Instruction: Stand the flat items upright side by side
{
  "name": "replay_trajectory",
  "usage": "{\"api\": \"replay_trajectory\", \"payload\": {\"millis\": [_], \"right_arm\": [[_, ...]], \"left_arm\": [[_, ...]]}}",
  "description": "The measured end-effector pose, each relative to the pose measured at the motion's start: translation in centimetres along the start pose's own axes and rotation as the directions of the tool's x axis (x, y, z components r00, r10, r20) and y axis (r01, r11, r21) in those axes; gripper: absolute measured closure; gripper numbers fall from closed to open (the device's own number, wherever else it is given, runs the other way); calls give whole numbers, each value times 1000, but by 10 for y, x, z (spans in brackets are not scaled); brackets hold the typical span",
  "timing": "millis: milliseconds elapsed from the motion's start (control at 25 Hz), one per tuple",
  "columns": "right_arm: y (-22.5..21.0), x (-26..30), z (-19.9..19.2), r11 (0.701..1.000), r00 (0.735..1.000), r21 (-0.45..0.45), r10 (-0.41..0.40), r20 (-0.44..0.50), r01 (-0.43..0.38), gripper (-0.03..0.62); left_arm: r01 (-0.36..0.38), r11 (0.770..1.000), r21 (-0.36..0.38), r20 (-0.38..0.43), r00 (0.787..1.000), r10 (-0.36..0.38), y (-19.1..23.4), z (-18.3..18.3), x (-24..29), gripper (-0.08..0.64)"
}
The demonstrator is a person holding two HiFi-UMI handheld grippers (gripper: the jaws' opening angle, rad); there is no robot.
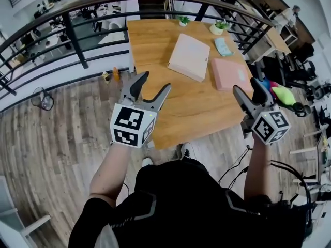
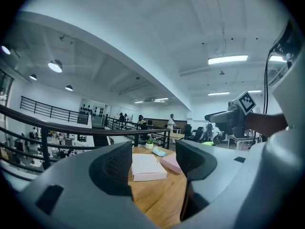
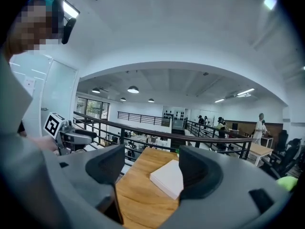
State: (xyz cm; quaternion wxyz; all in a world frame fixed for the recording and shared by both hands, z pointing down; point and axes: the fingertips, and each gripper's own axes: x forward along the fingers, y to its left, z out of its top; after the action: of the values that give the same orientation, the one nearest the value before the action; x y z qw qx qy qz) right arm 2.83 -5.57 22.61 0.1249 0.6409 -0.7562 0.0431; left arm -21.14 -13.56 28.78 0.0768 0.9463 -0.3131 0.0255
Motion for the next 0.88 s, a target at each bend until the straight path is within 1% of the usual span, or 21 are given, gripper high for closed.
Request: {"api": "replay_trajectory", "payload": {"millis": [80,200,240,360,440,600,640,760,880], "right_arm": [[-9,10,-1,1000,1000,6,14,13,-14,235],[-35,27,1,999,999,5,35,33,-35,235],[-48,32,1,999,999,0,36,37,-36,235],[-90,47,0,999,997,14,44,57,-45,236],[-115,61,-2,997,995,31,70,69,-72,236],[-162,92,-20,988,989,74,129,71,-134,236],[-174,101,-26,986,988,85,141,70,-147,236],[-209,124,-44,981,985,98,163,48,-167,236],[-243,147,-60,977,983,108,184,30,-186,236]], "left_arm": [[-20,1000,5,-18,1000,20,4,0,8,259],[-78,997,28,-109,991,81,10,-11,26,259],[-93,995,37,-126,987,97,11,-12,32,259],[-134,991,27,-142,980,136,11,-11,49,259],[-163,987,15,-157,974,163,10,-11,64,259],[-222,972,74,-169,958,232,-1,-13,99,259],[-229,971,73,-178,955,238,-5,-18,110,259],[-248,968,33,-222,943,249,-16,-39,145,259],[-302,953,-1,-262,920,292,-21,-58,174,259]]}}
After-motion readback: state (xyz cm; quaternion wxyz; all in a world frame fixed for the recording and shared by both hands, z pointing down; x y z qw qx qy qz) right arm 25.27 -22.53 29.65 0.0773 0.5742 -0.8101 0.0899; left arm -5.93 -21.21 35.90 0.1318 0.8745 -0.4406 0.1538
